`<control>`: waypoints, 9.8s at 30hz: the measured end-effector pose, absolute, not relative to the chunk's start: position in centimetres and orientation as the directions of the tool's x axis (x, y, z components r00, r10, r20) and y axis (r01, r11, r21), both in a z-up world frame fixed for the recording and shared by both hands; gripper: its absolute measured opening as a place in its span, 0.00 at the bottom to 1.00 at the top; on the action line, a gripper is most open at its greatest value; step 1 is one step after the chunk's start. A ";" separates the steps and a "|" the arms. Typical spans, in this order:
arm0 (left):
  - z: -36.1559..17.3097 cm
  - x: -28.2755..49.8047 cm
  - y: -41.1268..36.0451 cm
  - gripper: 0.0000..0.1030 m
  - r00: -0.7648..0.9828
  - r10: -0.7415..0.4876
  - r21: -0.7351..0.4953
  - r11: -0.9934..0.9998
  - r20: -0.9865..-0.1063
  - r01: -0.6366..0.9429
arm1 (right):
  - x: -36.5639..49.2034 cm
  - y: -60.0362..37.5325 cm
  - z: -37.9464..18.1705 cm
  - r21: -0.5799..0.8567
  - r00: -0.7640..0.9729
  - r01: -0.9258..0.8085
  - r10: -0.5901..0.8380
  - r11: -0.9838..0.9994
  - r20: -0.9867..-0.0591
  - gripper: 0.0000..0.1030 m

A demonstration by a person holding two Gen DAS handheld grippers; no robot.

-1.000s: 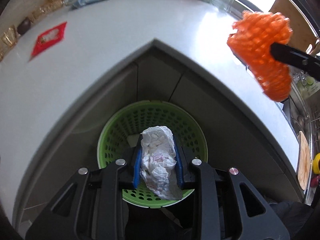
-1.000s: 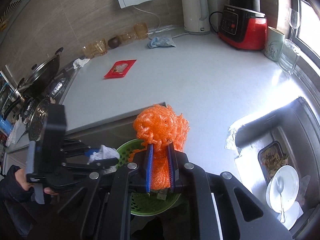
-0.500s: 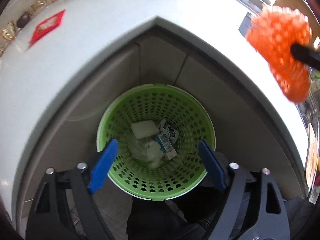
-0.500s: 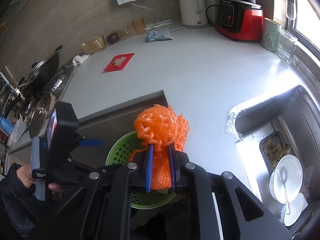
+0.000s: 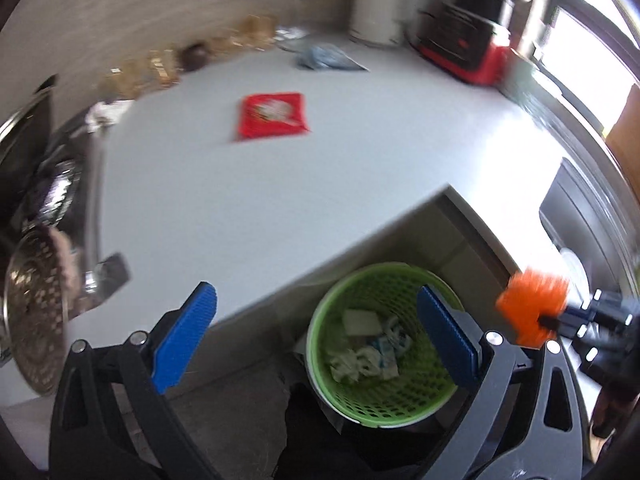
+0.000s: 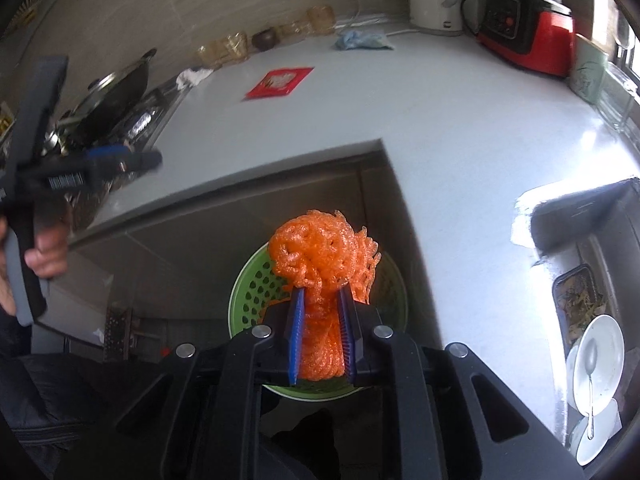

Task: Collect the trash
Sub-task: 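Lower both tools over the green basket and release the tissue and orange net, then raise both tools back over the counter toward the red wrapper, then grasp the red snack wrapper with the left tool while the right tool grasps the blue towel, then carry the red wrapper and blue towel down over the green basket and release, then move the right tool over the counter to the crumpled white tissue by the stove, then close the right tool on the crumpled white tissue and lift it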

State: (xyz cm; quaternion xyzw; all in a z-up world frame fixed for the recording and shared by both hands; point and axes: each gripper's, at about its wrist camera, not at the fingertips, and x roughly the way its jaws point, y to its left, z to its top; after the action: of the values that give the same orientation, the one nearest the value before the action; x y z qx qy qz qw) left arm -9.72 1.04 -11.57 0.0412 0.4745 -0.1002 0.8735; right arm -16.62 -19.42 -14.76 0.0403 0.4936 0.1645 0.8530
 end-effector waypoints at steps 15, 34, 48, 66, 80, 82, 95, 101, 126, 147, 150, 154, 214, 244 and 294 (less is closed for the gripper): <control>-11.2 -10.2 5.7 0.93 0.544 -0.043 -0.018 0.999 -0.838 0.052 | -14.7 -15.6 -19.7 0.187 0.375 -0.316 0.304 0.930 -0.876 0.76; -10.1 -8.3 7.3 0.93 0.567 -0.049 -0.044 0.999 -0.822 0.022 | -13.1 -16.7 -13.9 0.131 0.526 -0.228 0.235 0.965 -0.818 0.98; -12.0 3.9 4.0 0.93 0.576 -0.068 -0.019 0.996 -0.814 0.091 | -5.5 -16.0 -10.9 0.133 0.609 -0.103 0.168 0.986 -0.775 0.98; -19.4 19.5 1.6 0.93 0.475 -0.057 -0.017 0.996 -0.878 0.089 | 6.7 -16.7 -11.0 0.173 0.641 0.023 0.118 0.985 -0.759 0.98; -20.3 21.0 0.5 0.81 0.474 -0.058 -0.010 0.994 -0.879 0.105 | 9.9 -17.5 -11.3 0.176 0.637 0.031 0.117 0.984 -0.762 0.98; -20.0 20.9 0.3 0.69 0.478 -0.064 -0.010 0.993 -0.876 0.116 | 10.2 -17.6 -11.4 0.175 0.636 0.031 0.116 0.984 -0.763 0.98; -18.1 21.1 1.1 0.07 0.488 -0.132 -0.056 0.985 -0.863 0.166 | 13.5 -16.0 -12.3 0.138 0.620 -0.012 0.116 0.990 -0.776 0.98; -16.8 22.8 2.0 0.06 0.514 -0.139 -0.053 0.983 -0.846 0.178 | 18.5 -15.1 -12.3 0.136 0.631 -0.025 0.122 0.990 -0.766 0.98; -17.2 30.9 3.6 0.07 0.520 -0.157 -0.068 0.980 -0.840 0.185 | 37.8 -11.6 -19.2 0.062 0.542 -0.025 0.065 0.998 -0.838 0.68; -10.7 19.0 5.0 0.07 0.600 -0.188 -0.103 0.979 -0.777 0.174 | 20.4 -10.0 -7.5 0.059 0.697 -0.148 0.146 0.987 -0.702 0.19; -9.5 14.7 4.8 0.07 0.601 -0.218 -0.124 0.973 -0.769 0.195 | 14.8 -10.3 -6.1 0.071 0.703 -0.173 0.174 0.982 -0.689 0.19; -9.0 8.6 3.4 0.07 0.592 -0.232 -0.110 0.966 -0.772 0.236 | 7.5 -11.2 -5.4 0.083 0.695 -0.192 0.195 0.978 -0.692 0.20; -26.8 -11.2 -12.0 0.63 0.106 -0.251 -0.144 0.799 -0.962 0.584 | -14.9 -24.3 -11.9 0.033 0.597 -0.005 0.029 0.999 -0.802 0.89; -11.7 -1.6 7.7 0.93 0.560 0.009 0.037 0.999 -0.829 0.038 | 1.8 -9.9 -6.7 0.044 0.653 -0.388 0.308 0.921 -0.691 0.95; -16.0 14.9 24.2 0.93 0.602 0.061 -0.012 0.993 -0.796 -0.117 | 31.3 28.0 -14.7 -0.055 0.388 -0.819 0.481 0.571 -0.786 0.13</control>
State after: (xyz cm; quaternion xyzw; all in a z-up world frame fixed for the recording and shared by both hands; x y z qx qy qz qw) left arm 14.89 24.25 -16.01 -0.0314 0.4435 0.0496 0.8943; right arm 31.27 28.01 -14.71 -0.2244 0.3767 0.4050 0.8023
